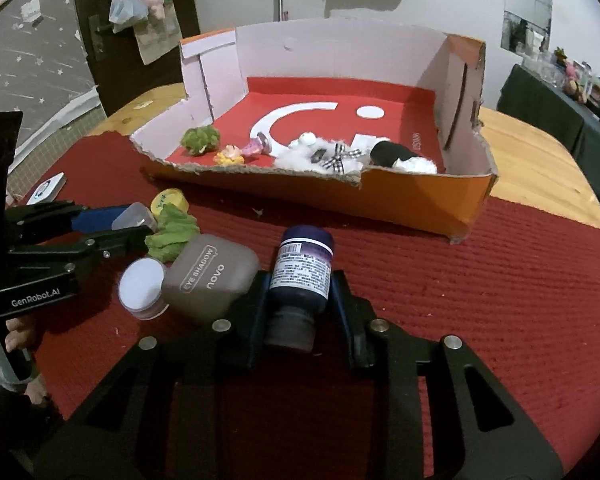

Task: Organize objects
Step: 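Close the left tool on the clear container while the right tool grips the dark blue bottle, then lift the container and bottle with both tools and carry them over the box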

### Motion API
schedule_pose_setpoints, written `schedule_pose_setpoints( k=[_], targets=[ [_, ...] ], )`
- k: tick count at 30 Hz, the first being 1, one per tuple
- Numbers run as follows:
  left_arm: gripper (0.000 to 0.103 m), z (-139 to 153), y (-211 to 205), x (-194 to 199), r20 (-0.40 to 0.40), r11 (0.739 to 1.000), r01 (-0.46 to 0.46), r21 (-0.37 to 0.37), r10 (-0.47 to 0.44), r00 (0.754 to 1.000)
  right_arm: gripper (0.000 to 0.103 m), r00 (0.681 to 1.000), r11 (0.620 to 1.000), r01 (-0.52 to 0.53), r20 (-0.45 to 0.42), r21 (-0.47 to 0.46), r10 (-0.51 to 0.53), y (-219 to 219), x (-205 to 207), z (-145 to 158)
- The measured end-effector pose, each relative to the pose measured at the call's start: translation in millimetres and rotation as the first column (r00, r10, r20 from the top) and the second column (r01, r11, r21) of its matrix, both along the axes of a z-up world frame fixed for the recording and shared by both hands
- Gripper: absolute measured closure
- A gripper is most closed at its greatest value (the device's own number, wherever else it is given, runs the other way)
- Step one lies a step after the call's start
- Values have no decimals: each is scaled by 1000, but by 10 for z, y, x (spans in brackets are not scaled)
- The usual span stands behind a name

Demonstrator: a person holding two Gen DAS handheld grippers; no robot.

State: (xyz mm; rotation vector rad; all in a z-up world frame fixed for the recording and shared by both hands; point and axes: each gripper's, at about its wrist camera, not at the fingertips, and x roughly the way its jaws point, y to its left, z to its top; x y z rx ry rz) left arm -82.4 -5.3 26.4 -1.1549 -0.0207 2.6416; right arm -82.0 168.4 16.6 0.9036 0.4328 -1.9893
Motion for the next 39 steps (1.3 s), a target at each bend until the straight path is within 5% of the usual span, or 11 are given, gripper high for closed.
schedule_pose_setpoints(
  k=[29,35,39],
  targets=[
    [67,86,46,70,-32,1000,4,-14,-4,999,75,1000,1000,-1,25,-27,2,42,21,38],
    [67,269,70,125,-83,1000,10,-24,-12,997,75,992,991,-69,100,-113,81,84,12,240],
    [67,450,72,6,-98,1000,27,-12,-28,995,75,994,989,-92,52,-117,98,16,-32,488]
  ],
)
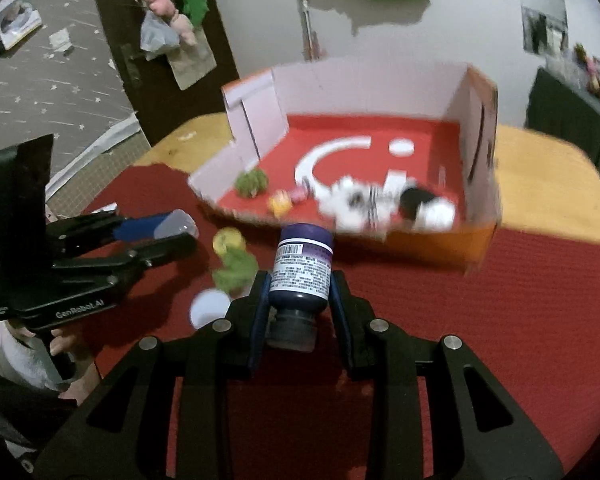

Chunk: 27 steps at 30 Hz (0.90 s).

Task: Organize objects
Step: 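Lift the container and bottle with both tools and carry them over the box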

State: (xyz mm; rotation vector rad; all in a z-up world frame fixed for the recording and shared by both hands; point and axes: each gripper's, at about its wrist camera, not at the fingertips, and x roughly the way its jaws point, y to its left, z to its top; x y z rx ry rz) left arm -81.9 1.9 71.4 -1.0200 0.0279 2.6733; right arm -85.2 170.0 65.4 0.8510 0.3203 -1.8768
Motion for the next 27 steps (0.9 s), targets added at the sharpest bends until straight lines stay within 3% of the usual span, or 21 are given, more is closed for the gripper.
schedule_pose_setpoints(
  k=[7,14,19,23,27],
  targets=[
    [67,216,50,-466,7,1000,19,-15,-19,1000,75,998,999,0,-59,52,3,-370,-375,283],
    [67,164,49,-964,70,998,-5,-63,9,998,75,996,992,29,-82,121,-19,-660,-708,239],
    [67,128,37,-852,59,998,5,-55,-1,998,75,996,996,29,-87,86,-22,-423,-561,216],
    [67,96,-19,-602,44,1000,4,-8,-4,999,75,994,996,79,-83,39,-76,-95,-375,152],
    [67,4,-89,-265,35,1000,-12,24,11,999,74,987,987,159,-1,-2,-159,274,-215,-43]
  ],
)
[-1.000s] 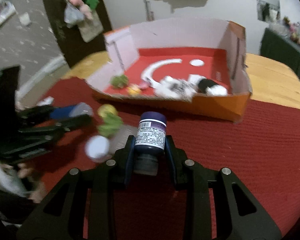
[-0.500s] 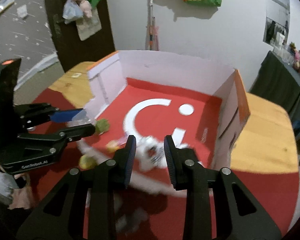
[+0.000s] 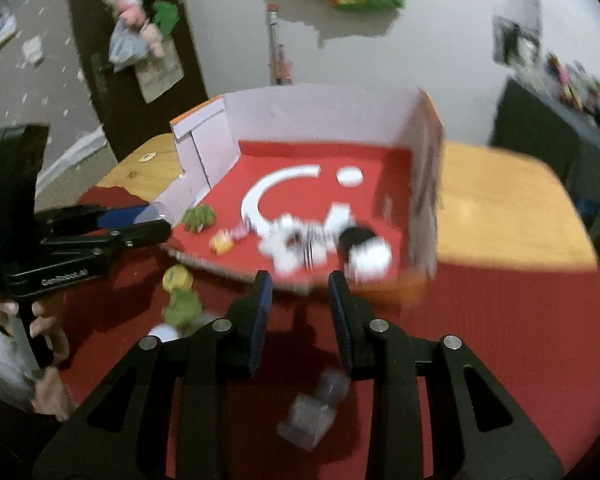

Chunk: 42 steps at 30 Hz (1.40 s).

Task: Organize objects
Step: 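Lift the container and bottle with both tools and carry them over the box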

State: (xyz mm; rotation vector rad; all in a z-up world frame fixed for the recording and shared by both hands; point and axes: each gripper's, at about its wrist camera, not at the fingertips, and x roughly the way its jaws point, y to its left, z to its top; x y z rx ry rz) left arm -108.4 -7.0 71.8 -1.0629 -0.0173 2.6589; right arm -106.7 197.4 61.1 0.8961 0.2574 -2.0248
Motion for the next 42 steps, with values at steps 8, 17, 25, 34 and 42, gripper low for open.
schedule_pose_setpoints(
  k=[8,17,25,34,42],
  targets=[
    [67,-399,-159,245,87,998,-62,12,61,994,27,995,995,97,-11,0,-97,295,235,-256],
    [63,-519,-83,312,58,996,-83,-26,84,995,27,989,991,136,-53,11,-135,263,290,-383],
    [51,-518,-87,329,56,997,-77,-21,78,995,27,984,986,162,-87,45,-158,207,322,-499],
    [51,-523,-89,322,57,997,-78,-23,79,995,27,979,981,183,-99,65,-176,197,309,-548],
    [55,-527,-92,314,57,996,-84,-20,85,995,49,974,976,187,-152,109,-169,130,355,-575]
  ],
)
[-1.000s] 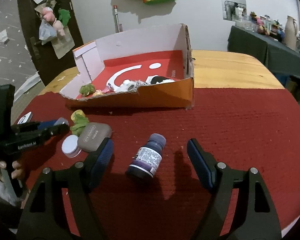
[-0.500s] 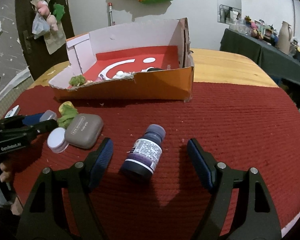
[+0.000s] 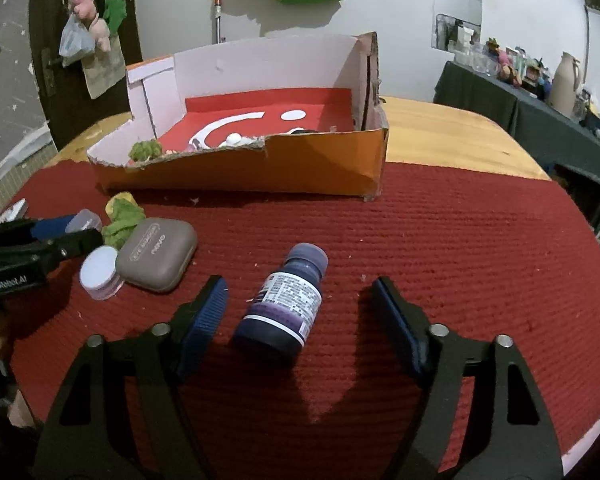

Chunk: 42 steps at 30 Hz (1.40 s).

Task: Organize objects
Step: 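Lift the container and bottle with both tools and carry them over the box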

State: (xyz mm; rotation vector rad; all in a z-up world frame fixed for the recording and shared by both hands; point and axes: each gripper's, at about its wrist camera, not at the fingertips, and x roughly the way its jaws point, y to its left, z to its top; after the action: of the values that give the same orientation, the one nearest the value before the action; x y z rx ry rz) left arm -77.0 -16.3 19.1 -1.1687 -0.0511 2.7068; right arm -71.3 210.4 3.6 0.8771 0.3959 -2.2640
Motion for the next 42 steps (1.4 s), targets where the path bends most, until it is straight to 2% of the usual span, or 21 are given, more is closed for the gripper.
schedule_pose_setpoints(
  k=[1,2,3,5,29,36,42],
  targets=[
    [60,-2,-5,-2,-2,1000,-5,-2,5,1000,52,1000,1000,-3,-8,2,3,-4,10,0],
    [67,-6,-14,-4,-5,1000,-13,-5,13,1000,64,1000,1000,-13,-7,0,13,-7,19,3],
    [67,-8,-18,-10,-3,1000,-13,0,13,1000,72,1000,1000,-24,-4,-1,24,-17,33,8],
    [67,-7,-19,-5,-4,1000,-9,4,9,1000,76,999,999,-33,-6,2,33,-30,38,10],
    [67,75,21,86,-15,1000,17,24,-17,1000,76,997,996,-77,19,-51,78,-21,99,90],
    [67,320,39,106,-51,998,51,46,-48,998,77,991,983,-129,9,-131,132,13,96,459],
    [67,600,101,-138,-70,995,95,32,-93,993,76,980,967,-197,-11,-162,198,-167,-85,874]
  ],
)
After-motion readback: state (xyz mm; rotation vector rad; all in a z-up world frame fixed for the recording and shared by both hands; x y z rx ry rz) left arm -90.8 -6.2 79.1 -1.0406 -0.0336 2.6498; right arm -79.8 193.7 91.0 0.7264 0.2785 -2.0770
